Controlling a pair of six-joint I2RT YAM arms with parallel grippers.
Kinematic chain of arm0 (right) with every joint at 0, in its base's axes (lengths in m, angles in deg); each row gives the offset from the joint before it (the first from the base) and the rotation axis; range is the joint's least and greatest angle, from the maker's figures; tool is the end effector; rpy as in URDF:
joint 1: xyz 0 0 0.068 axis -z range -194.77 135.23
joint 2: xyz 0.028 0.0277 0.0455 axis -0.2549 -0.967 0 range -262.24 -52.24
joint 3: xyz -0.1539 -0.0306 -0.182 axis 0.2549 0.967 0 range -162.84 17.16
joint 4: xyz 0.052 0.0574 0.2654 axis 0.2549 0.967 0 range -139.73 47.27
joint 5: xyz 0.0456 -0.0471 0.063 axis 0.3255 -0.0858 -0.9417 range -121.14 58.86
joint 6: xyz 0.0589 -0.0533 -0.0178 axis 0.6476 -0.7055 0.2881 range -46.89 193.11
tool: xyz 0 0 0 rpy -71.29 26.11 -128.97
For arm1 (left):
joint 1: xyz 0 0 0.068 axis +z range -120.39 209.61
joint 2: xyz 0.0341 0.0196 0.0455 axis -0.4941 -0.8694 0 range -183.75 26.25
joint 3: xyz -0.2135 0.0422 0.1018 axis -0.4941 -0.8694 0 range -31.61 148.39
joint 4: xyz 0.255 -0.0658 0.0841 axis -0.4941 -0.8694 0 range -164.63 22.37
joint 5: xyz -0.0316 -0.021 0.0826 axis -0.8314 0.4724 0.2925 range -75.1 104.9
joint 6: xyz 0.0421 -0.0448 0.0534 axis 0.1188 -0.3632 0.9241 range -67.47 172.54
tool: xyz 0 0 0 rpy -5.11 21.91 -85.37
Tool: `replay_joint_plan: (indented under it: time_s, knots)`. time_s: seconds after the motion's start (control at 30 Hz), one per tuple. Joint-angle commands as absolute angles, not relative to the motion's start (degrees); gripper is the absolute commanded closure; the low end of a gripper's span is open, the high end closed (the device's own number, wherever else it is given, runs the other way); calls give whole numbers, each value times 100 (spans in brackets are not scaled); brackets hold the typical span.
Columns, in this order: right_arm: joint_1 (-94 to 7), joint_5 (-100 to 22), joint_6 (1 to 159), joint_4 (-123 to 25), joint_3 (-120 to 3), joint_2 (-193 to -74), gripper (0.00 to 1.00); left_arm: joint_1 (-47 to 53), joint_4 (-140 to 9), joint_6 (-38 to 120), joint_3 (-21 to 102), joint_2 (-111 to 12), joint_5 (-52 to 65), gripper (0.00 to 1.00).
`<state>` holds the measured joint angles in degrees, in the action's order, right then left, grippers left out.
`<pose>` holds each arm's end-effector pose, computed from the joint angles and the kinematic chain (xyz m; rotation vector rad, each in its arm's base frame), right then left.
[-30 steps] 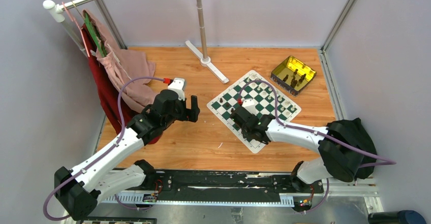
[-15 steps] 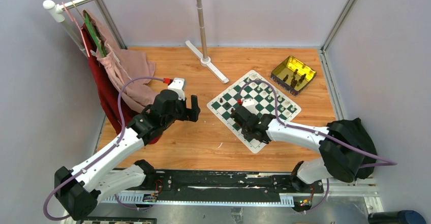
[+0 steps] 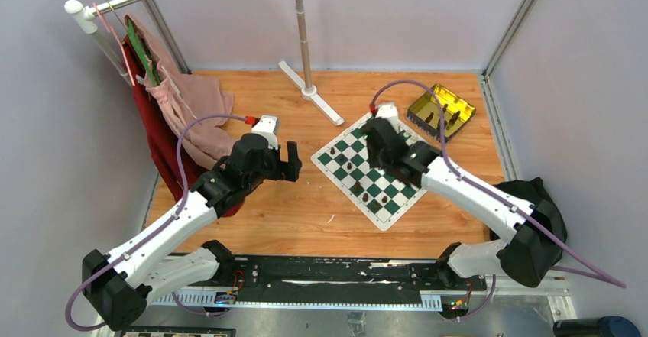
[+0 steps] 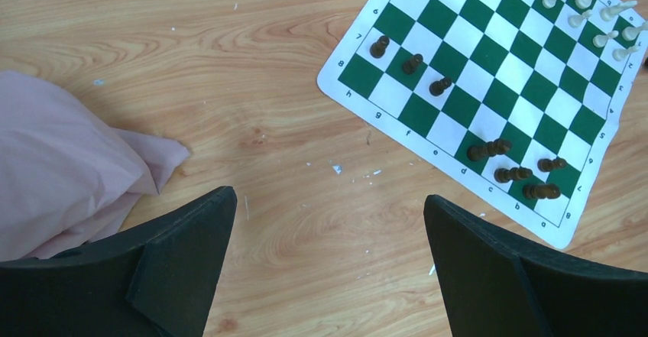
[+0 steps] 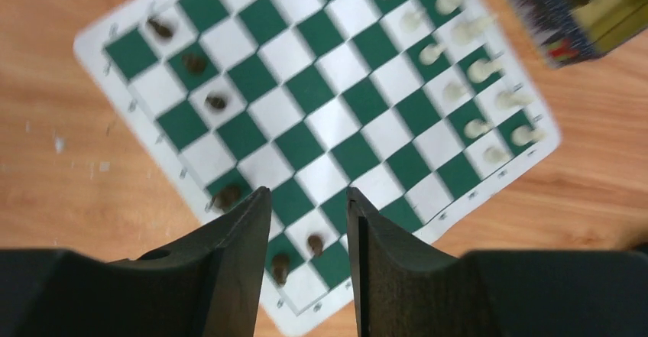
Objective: Set up the chess pieces on the board
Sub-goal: Pick up the chess piece from the storage box.
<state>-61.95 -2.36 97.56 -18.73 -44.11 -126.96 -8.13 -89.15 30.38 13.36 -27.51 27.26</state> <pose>0.2453 0.2146 0.2380 -0.2032 2.2237 0.0836 0.2262 -0.1559 0.2464 0.1562 2.1065 -0.4060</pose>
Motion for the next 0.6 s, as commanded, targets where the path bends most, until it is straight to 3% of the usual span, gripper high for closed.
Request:
replay_joint_plan:
  time_s: [0.0, 0.37, 0.57]
  knots:
    - [-4917, -306, 9120, -1702, -5069, -12839, 53, -871, -8779, 2946, 1527, -2835, 2721, 0]
    - [-2584, -1500, 8541, -2142, -7346, -15346, 36, -871, -8702, 3218, 2039, -3742, 3185, 0]
    - [-1944, -1583, 8444, -2190, -8320, -16467, 34, -871, -8595, 3374, 2339, -4336, 3396, 0]
